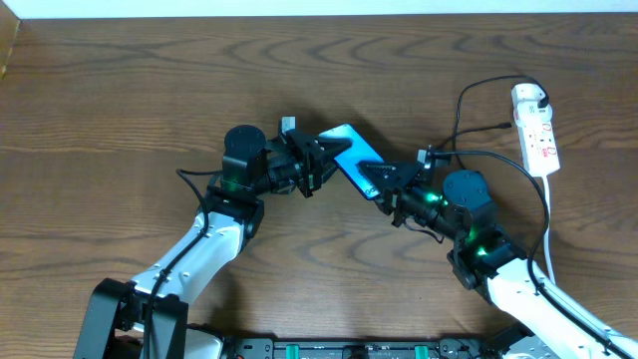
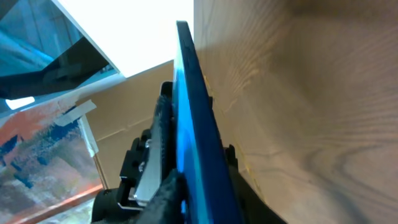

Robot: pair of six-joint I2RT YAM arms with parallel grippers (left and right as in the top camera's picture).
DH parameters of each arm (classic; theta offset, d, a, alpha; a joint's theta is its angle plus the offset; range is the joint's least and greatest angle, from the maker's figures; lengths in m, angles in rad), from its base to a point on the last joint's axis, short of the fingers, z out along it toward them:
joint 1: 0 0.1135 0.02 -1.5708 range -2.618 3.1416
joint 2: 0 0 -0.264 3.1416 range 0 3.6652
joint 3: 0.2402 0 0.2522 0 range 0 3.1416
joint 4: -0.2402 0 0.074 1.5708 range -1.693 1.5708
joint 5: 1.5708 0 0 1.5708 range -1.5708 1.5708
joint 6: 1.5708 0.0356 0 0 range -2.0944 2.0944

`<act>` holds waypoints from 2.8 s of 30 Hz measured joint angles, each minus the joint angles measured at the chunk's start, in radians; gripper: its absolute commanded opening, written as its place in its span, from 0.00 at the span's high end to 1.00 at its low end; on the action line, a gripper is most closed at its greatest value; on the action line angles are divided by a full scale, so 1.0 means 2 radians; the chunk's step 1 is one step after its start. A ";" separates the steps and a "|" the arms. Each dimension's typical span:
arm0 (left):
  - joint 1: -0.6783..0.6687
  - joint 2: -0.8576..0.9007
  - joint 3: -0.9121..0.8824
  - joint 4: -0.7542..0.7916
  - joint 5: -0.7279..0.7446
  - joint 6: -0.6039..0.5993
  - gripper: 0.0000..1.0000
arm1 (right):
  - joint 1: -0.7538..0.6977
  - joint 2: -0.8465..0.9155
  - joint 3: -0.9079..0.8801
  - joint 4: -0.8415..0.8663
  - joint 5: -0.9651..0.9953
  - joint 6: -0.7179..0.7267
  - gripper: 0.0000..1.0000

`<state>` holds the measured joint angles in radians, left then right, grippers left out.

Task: Plug charger to phone and switch on socket
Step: 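Regrasp the phone's bottom end with the left gripper from the right gripper, then release the phone from the right gripper and move it toward the power strip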

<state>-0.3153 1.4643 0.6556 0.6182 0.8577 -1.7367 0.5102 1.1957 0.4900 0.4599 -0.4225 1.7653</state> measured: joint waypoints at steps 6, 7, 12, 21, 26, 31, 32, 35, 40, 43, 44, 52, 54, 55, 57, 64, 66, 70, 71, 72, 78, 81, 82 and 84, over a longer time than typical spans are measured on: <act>0.000 0.000 -0.001 -0.002 0.000 0.003 0.92 | 0.000 0.000 0.000 0.000 0.002 0.000 0.71; 0.000 0.000 -0.001 -0.002 0.000 0.003 0.92 | 0.000 0.000 0.000 0.000 0.002 0.000 0.70; 0.000 0.000 -0.001 -0.002 -0.001 0.005 0.93 | 0.000 0.000 0.000 -0.001 0.002 0.000 0.65; 0.000 0.000 -0.001 -0.009 -0.063 0.127 0.92 | 0.000 0.000 0.000 -0.003 0.025 -0.070 0.41; 0.000 -0.001 0.003 -0.097 -0.135 0.188 0.92 | 0.005 0.002 -0.005 -0.020 0.060 -0.283 0.14; 0.016 0.001 0.001 -0.198 -0.192 0.223 0.92 | 0.005 0.001 -0.005 -0.037 0.101 -0.543 0.04; 0.017 0.002 0.000 -0.213 -0.197 0.228 0.92 | 0.005 0.000 -0.004 -0.050 0.120 -0.584 0.04; 0.018 0.002 -0.001 -0.245 -0.197 0.231 0.92 | 0.005 0.000 -0.004 -0.086 0.192 -0.654 0.03; 0.018 0.002 -0.001 -0.265 -0.158 0.231 0.93 | 0.005 0.000 0.003 -0.138 0.307 -0.704 0.02; 0.018 0.002 -0.001 -0.265 -0.121 0.231 0.93 | 0.002 0.001 0.036 -0.216 0.335 -0.698 0.02; 0.017 0.002 -0.001 -0.265 -0.107 0.231 0.92 | 0.000 0.004 0.057 -0.253 0.342 -0.691 0.03; 0.018 0.002 -0.002 -0.200 0.003 0.232 0.92 | -0.025 0.118 0.328 -0.536 0.348 -0.653 0.01; 0.018 0.002 -0.002 -0.162 0.033 0.230 0.92 | -0.031 0.157 0.383 -0.546 0.329 -0.653 0.01; 0.017 0.002 -0.002 -0.151 0.043 0.228 0.93 | -0.031 0.169 0.397 -0.543 0.323 -0.654 0.01; 0.018 0.002 -0.003 -0.119 0.069 0.223 0.92 | -0.031 0.190 0.414 -0.527 0.307 -0.655 0.01; 0.018 0.002 -0.003 -0.079 0.116 0.203 0.93 | -0.031 0.235 0.417 -0.506 0.294 -0.651 0.01; 0.017 0.002 -0.003 -0.079 0.120 0.201 0.92 | -0.034 0.255 0.417 -0.509 0.295 -0.634 0.01; 0.018 0.002 -0.003 -0.079 0.122 0.200 0.93 | -0.053 0.306 0.417 -0.511 0.302 -0.598 0.01; 0.017 0.002 -0.003 -0.079 0.122 0.199 0.92 | -0.062 0.319 0.417 -0.511 0.303 -0.590 0.01; 0.018 0.002 -0.003 -0.079 0.122 0.199 0.93 | -0.070 0.330 0.417 -0.511 0.304 -0.583 0.02; 0.018 0.002 -0.003 -0.079 0.122 0.199 0.92 | -0.118 0.361 0.422 -0.477 0.316 -0.557 0.04; 0.018 0.002 -0.003 -0.079 0.122 0.199 0.93 | -0.134 0.365 0.427 -0.464 0.336 -0.552 0.04; 0.018 0.002 -0.003 -0.079 0.122 0.199 0.92 | -0.138 0.367 0.428 -0.461 0.344 -0.551 0.03; 0.018 0.002 -0.003 -0.078 0.122 0.199 0.93 | -0.143 0.374 0.430 -0.454 0.360 -0.549 0.03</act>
<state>-0.2802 1.4689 0.6502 0.4614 1.1015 -1.3384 0.2241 1.9438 1.3495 -0.4488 0.2970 0.6670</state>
